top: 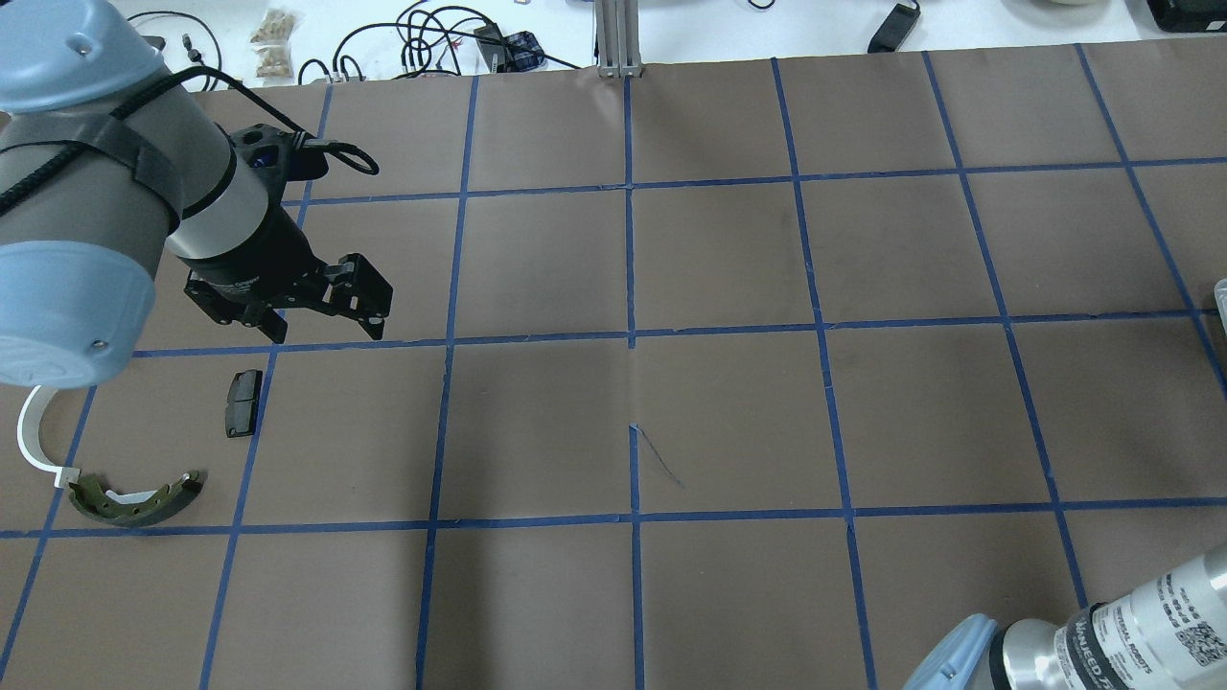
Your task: Place bearing gear from tray to pile
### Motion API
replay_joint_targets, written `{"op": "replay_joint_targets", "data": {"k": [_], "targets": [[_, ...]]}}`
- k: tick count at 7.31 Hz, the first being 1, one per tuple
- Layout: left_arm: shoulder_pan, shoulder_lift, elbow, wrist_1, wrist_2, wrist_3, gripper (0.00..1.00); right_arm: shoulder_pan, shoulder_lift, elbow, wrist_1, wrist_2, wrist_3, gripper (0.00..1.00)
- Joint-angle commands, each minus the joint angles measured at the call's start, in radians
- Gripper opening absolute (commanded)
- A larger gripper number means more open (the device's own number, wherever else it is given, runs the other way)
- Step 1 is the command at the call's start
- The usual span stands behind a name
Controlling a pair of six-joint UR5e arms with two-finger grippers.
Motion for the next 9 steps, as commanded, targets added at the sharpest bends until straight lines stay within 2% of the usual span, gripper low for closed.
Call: {"op": "replay_joint_targets", "data": {"k": [1,4,7,8,9], "targets": [[0.000,0.001,0.000,0.000,0.000,0.000,1.00,0.000,-0.002,-0.003,-0.013,0.007,-0.003,0.52],[0.000,0.009,0.002,0.000,0.000,0.000,1.00,0.000,0.005,0.000,-0.014,0.033,-0.004,0.47],[0.000,0.001,0.000,0.000,0.000,0.001,1.00,0.000,0.005,0.000,-0.019,0.032,-0.010,0.12],[0.002,-0.002,0.000,0.002,0.000,0.002,1.00,0.002,-0.001,0.000,-0.016,0.027,-0.010,0.04],[0.000,-0.008,0.000,0.002,0.000,0.000,1.00,0.005,-0.005,0.000,-0.010,0.020,-0.035,0.00]]}}
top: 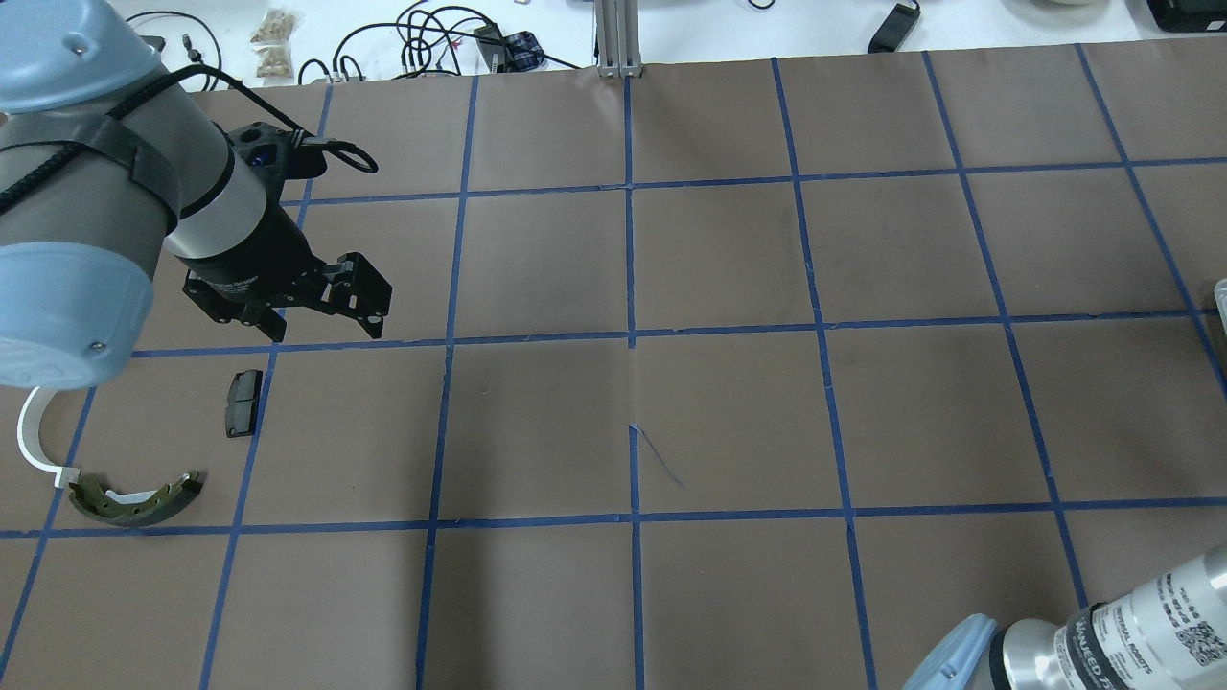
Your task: Place bearing gear from tray to pile
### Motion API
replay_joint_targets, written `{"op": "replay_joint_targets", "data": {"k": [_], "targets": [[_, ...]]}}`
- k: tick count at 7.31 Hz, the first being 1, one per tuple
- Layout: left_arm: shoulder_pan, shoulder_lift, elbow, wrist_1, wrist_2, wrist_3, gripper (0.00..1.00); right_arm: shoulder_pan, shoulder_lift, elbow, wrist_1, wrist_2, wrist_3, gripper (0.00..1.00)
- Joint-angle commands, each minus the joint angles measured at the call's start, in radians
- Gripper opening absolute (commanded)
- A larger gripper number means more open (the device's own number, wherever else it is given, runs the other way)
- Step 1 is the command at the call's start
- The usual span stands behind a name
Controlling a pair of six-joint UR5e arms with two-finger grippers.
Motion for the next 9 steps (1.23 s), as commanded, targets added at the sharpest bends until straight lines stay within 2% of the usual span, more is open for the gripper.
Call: {"op": "replay_joint_targets", "data": {"k": [1,2,4,5,7,9], "targets": [[0.001,0.003,0.000,-0.003,0.000,0.000,1.00,0.012,-0.041,-0.001,0.024,-0.008,-0.025,0.00],[0.001,-0.003,0.000,-0.001,0.000,0.000,1.00,0.067,-0.128,0.006,0.100,-0.008,-0.030,0.00],[0.001,0.000,-0.002,-0.003,0.001,0.000,1.00,0.284,-0.341,0.008,0.301,-0.009,-0.001,0.00],[0.001,-0.003,0.000,0.000,0.000,0.000,1.00,0.396,-0.357,0.005,0.364,-0.008,-0.010,0.00],[0.004,-0.006,-0.005,0.000,0.000,0.002,1.00,0.688,-0.354,0.008,0.382,0.003,0.018,0.00],[0.004,-0.003,-0.005,0.001,-0.002,0.002,1.00,1.009,-0.328,0.006,0.365,0.006,0.198,0.00]]}}
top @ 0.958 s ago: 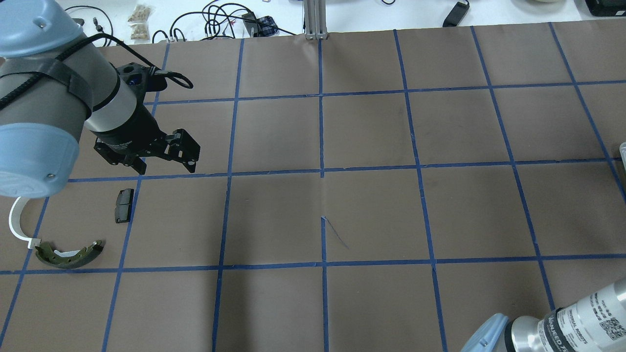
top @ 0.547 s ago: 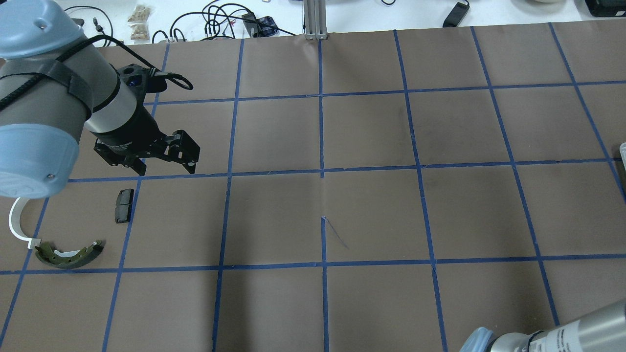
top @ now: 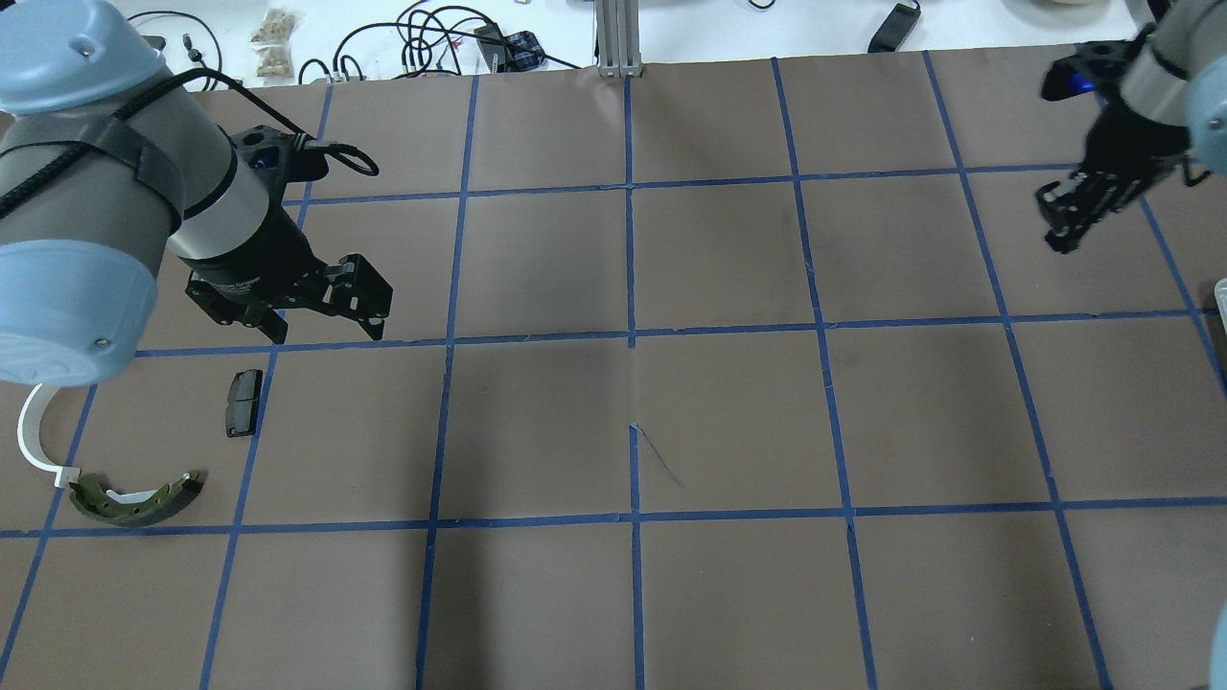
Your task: Place bearing gear from tray to pile
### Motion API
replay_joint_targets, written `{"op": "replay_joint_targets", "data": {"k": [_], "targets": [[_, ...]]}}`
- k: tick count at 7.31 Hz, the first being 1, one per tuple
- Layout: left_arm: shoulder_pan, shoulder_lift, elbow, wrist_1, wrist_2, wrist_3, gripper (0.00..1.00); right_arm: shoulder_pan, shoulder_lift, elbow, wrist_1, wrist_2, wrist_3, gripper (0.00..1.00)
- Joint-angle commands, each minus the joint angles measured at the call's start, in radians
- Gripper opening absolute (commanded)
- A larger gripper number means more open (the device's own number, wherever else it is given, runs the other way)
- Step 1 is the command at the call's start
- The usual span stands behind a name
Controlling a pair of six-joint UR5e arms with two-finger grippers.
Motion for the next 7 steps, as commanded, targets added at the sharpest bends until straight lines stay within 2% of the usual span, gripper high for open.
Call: {"op": "replay_joint_targets", "data": {"k": [1,3,4,5,6,7], "targets": [[0.001,-0.002,-0.001,0.000,0.000,0.000,1.00,0.327,0.064,-0.007,-0.063,0.005,0.210,0.00],[0.001,-0.004,-0.001,0.000,-0.001,0.000,1.00,0.495,0.182,0.001,-0.204,0.011,0.455,0.00],[0.002,-0.012,-0.001,0.000,-0.001,0.000,1.00,0.523,0.225,0.007,-0.266,0.066,0.462,0.00],[0.004,-0.006,-0.004,0.000,-0.001,-0.001,1.00,0.526,0.255,0.010,-0.271,0.117,0.473,0.00],[0.004,-0.010,-0.004,0.002,-0.001,0.000,1.00,0.529,0.261,0.036,-0.332,0.149,0.472,0.09],[0.004,-0.007,-0.004,0.002,-0.003,0.000,1.00,0.531,0.264,0.088,-0.422,0.168,0.469,0.53]]}}
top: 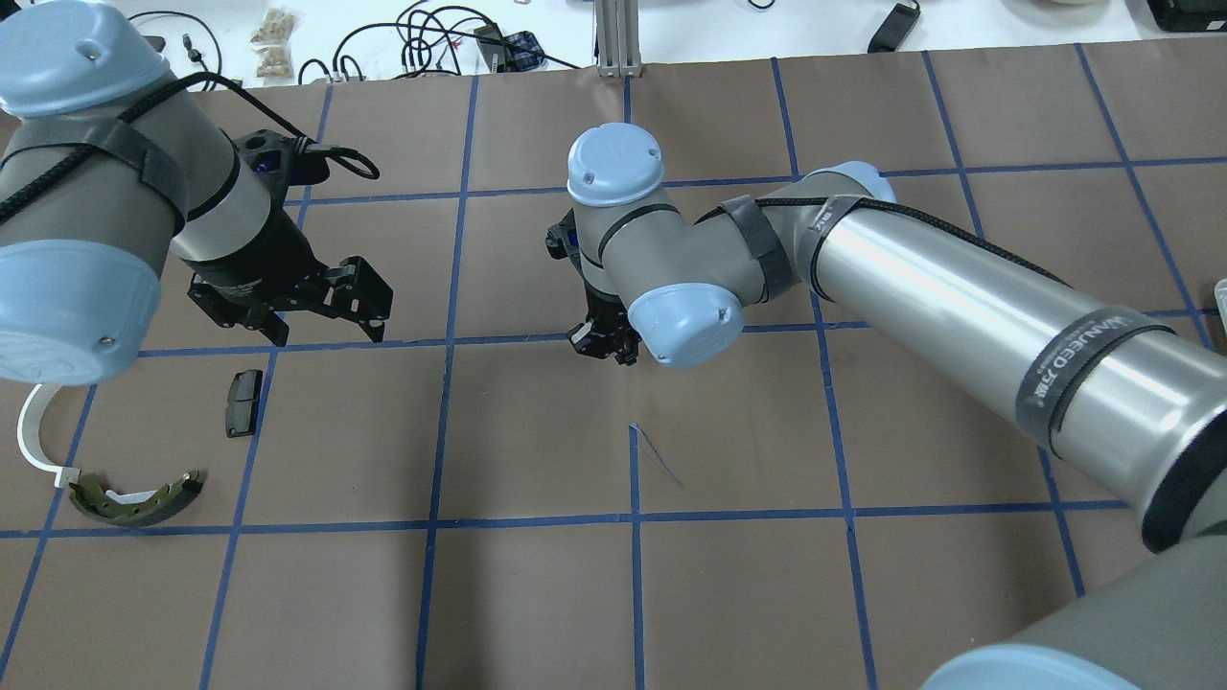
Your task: Place bearing gear from tray to pile
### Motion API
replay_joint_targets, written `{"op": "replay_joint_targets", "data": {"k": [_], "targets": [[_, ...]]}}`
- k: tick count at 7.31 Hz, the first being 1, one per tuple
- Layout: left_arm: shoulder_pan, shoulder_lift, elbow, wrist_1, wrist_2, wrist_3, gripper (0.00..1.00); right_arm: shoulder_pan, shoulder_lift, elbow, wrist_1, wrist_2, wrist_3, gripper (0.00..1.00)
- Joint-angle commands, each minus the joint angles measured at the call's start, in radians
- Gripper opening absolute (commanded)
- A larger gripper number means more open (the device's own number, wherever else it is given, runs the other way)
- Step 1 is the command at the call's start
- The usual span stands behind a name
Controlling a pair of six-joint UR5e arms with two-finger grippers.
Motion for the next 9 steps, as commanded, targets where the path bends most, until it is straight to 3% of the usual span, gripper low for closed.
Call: {"op": "replay_joint_targets", "data": {"k": [1,4,5,7,9], "targets": [[0.005,0.009,0.000,-0.002,-0.001,-0.001,1.00,0.004,0.020,0.094,-0.153,0.032,-0.022,1.00],[0.010,0.000,-0.004,-0.012,0.005,-0.003,1.00,-0.040,-0.032,0.073,-0.148,0.013,-0.234,1.00],[0.011,0.000,-0.007,-0.003,0.003,-0.003,1.00,-0.089,-0.056,0.071,-0.144,-0.032,-0.257,1.00],[0.010,-0.022,-0.031,0.002,-0.003,-0.027,1.00,-0.252,-0.145,0.085,-0.052,-0.053,-0.260,1.00],[-0.045,-0.058,-0.053,0.068,-0.012,-0.091,1.00,-0.490,-0.214,0.083,0.048,-0.051,-0.265,1.00]]}}
